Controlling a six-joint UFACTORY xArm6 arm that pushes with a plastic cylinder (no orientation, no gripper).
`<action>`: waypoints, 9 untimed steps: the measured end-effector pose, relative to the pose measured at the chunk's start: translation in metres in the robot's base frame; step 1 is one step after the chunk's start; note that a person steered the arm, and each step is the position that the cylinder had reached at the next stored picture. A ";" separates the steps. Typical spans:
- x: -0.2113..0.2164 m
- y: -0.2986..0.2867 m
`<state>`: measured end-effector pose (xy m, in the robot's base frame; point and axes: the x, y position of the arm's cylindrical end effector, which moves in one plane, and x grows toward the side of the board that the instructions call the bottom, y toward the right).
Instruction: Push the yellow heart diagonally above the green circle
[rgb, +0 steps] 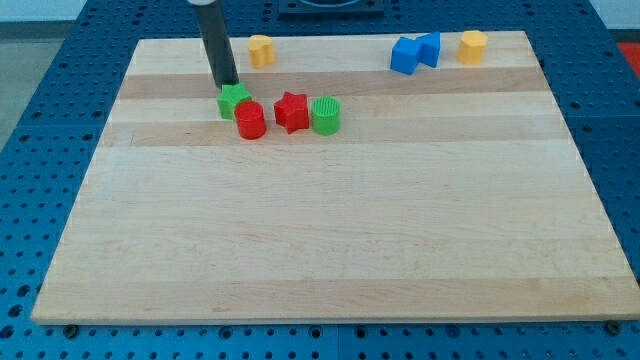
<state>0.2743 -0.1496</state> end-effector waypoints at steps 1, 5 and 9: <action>-0.042 0.000; -0.051 0.054; -0.051 0.126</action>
<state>0.2232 -0.0240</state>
